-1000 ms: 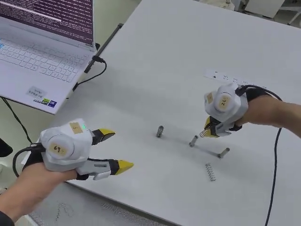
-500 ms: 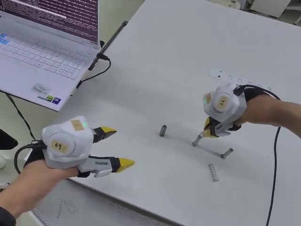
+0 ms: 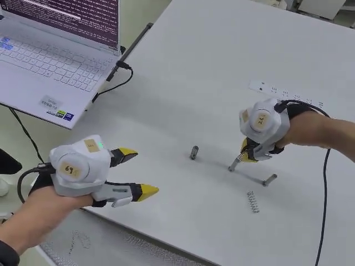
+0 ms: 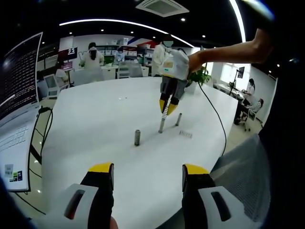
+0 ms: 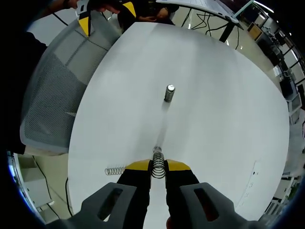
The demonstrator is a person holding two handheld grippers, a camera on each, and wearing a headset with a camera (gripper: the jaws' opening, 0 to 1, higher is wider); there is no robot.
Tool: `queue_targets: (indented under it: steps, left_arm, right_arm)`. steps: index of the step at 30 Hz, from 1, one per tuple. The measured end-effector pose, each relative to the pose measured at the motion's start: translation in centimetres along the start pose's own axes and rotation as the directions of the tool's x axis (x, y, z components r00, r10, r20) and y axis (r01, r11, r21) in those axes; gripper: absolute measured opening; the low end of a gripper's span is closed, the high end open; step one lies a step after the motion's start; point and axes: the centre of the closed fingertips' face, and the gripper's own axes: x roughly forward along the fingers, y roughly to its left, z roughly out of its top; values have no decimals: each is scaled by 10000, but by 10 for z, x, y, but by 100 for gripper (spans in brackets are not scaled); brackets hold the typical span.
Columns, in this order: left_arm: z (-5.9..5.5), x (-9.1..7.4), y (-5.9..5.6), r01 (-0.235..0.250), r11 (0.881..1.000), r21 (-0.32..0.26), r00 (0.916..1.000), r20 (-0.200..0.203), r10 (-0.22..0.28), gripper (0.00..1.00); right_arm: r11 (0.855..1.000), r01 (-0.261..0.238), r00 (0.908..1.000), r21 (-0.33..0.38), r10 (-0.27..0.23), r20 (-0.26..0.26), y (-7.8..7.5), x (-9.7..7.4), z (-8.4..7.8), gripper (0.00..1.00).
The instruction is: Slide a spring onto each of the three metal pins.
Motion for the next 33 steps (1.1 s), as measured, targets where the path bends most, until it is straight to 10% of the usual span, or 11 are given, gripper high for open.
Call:
queue_targets:
  steps: [33]
  left_arm:
    - [-2, 0, 1, 3, 9999, -103, 10000, -60, -3, 53]
  right_arm:
    - [9995, -275, 9992, -137, 271, -289, 2, 20, 2, 9]
